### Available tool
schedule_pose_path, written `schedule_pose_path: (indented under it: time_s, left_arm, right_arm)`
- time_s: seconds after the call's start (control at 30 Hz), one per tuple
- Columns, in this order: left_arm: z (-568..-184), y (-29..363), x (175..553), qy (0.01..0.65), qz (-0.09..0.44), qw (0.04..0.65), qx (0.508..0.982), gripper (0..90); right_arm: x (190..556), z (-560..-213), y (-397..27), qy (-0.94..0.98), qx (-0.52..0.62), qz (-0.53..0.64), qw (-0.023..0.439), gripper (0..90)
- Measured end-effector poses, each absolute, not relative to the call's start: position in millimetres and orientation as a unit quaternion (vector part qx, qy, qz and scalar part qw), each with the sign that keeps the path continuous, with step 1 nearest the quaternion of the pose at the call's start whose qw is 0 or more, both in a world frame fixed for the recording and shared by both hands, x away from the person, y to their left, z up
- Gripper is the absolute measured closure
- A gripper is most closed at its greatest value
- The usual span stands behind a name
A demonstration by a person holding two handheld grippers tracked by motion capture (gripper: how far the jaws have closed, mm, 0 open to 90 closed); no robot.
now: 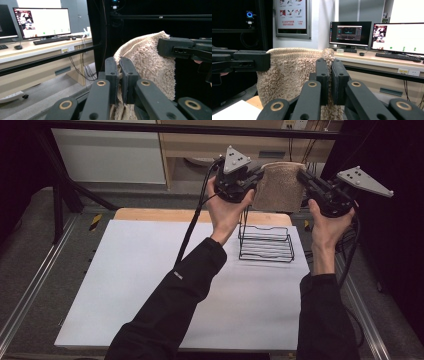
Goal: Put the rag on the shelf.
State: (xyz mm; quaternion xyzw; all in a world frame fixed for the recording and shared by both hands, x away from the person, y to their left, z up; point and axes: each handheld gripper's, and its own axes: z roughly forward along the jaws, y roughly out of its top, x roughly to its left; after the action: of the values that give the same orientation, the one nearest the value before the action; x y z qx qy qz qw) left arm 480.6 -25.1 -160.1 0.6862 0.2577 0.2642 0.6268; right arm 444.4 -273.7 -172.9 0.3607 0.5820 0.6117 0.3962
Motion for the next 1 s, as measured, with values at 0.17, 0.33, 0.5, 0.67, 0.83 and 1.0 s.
schedule_pose_path:
  time_s: [0.17,0.33,0.5,0.67,0.83,1.0]
  left_arm:
    - [-160.2,-26.8,490.7,0.258,0.267,0.623,0.689,85.4]
    - [-162.3,-27.9,501.1,0.264,0.267,0.618,0.691,85.3]
    - [-164.0,-29.0,509.3,0.269,0.271,0.613,0.691,85.3]
    - [-168.0,-30.2,516.2,0.27,0.27,0.612,0.692,85.3]
    - [-176.3,-33.3,518.8,0.261,0.269,0.607,0.701,85.3]
    - [-183.8,-37.3,520.2,0.257,0.265,0.603,0.707,85.3]
  right_arm:
    - [454.9,-176.3,-274.8,0.581,0.363,0.612,0.395,86.0]
    - [463.9,-178.5,-275.0,0.582,0.363,0.609,0.397,86.0]
    - [474.3,-179.6,-273.8,0.586,0.363,0.605,0.399,86.0]
    - [483.3,-179.7,-273.4,0.589,0.366,0.6,0.4,86.0]
    - [489.1,-186.9,-278.0,0.591,0.372,0.596,0.397,86.1]
    - [492.6,-195.4,-282.8,0.595,0.372,0.594,0.393,86.1]
